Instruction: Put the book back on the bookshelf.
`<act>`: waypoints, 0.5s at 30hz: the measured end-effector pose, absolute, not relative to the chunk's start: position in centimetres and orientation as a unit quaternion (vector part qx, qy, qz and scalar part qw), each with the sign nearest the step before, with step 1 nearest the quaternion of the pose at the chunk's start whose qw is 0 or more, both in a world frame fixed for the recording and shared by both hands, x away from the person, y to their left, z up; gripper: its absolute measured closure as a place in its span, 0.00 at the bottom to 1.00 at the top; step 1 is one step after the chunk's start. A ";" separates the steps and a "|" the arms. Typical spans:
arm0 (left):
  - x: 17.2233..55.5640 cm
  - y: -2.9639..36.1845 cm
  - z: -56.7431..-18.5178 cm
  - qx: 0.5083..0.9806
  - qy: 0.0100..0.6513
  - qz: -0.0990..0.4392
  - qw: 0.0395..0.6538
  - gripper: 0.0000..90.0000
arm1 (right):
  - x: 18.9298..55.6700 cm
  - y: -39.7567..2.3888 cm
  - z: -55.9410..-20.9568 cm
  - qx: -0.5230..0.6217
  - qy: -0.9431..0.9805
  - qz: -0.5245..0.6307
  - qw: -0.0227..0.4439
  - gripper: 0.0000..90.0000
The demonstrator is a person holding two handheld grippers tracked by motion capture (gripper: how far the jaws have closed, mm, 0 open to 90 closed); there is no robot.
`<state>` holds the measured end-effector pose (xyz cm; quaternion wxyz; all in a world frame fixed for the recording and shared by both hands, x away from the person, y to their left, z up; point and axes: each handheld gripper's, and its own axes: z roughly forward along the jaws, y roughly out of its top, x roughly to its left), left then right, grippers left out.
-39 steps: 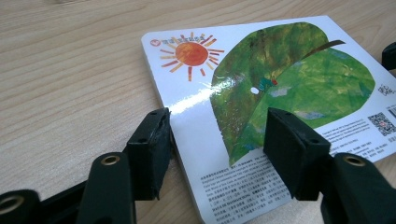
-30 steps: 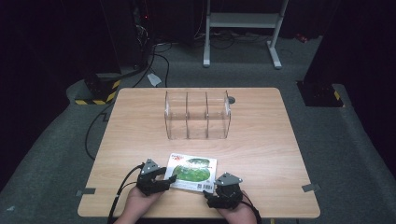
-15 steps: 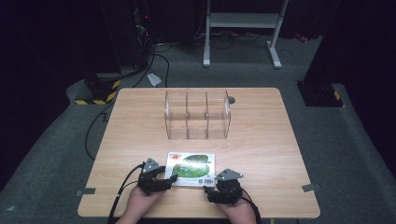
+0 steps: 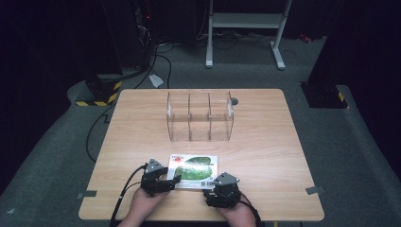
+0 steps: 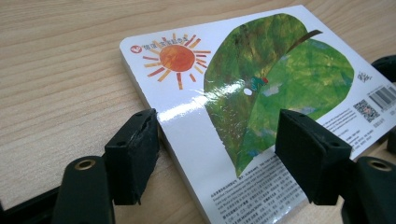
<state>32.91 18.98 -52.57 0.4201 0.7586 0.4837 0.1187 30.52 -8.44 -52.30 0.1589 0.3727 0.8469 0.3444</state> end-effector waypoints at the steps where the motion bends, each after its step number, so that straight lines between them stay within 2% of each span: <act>1: 32.9 19.0 -52.6 0.759 0.484 0.119 0.420 0.34 | 30.5 -8.4 -52.3 0.373 0.847 0.344 0.159 0.28; 7: 32.6 18.8 -52.5 0.755 0.488 0.134 0.417 0.39 | 30.3 -8.3 -52.5 0.373 0.843 0.349 0.167 0.27; 15: 32.2 19.0 -51.6 0.747 0.478 0.149 0.437 0.41 | 30.2 -8.3 -52.5 0.377 0.841 0.350 0.167 0.27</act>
